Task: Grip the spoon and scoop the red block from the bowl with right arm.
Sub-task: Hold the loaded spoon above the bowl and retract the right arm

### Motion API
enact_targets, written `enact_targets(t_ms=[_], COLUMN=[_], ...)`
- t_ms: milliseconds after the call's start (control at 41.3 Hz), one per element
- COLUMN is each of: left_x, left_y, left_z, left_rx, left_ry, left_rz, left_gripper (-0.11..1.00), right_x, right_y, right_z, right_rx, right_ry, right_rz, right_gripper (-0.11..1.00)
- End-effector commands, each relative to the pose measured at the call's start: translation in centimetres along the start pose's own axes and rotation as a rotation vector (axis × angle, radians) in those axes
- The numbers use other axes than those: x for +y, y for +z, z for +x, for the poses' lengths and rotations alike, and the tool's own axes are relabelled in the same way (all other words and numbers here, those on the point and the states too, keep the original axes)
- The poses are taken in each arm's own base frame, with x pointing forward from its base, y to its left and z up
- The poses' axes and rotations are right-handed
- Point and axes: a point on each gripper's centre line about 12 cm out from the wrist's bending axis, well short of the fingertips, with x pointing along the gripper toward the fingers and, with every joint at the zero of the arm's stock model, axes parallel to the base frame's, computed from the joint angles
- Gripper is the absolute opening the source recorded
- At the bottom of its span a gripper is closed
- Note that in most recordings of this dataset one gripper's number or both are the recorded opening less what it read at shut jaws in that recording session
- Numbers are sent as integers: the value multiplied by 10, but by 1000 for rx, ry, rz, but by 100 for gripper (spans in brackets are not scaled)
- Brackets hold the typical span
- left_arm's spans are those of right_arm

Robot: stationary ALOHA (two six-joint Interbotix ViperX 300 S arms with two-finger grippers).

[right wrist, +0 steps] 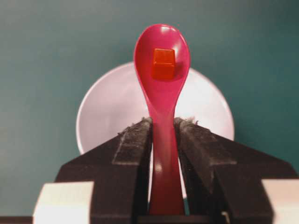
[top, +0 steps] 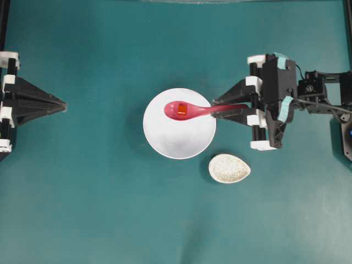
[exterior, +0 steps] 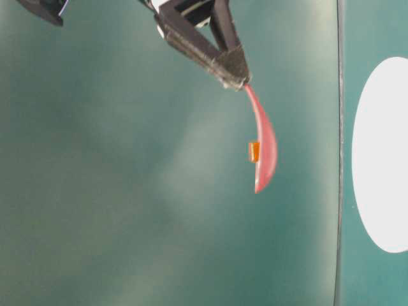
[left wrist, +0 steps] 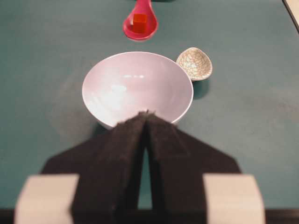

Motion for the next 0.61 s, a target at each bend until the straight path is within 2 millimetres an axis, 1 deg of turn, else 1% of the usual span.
enact_targets(t_ms=[0, 315, 533, 582], left_x=[0, 0, 0, 0], left_y=[9, 8, 9, 9], left_z=[0, 0, 0, 0], left_rx=[-22, -18, -18, -20], left_ry=[1, 1, 1, -1], left_rz=[-3, -2, -2, -2], left_gripper=[0, 0, 0, 0], right_x=[2, 2, 2, 2], right_y=[5, -5, -5, -2], right_z=[-3, -2, -2, -3], right_rx=[-27, -3, -3, -6], right_ry=[3, 4, 4, 5], right_rz=[13, 21, 21, 21], right_gripper=[25, 25, 25, 25])
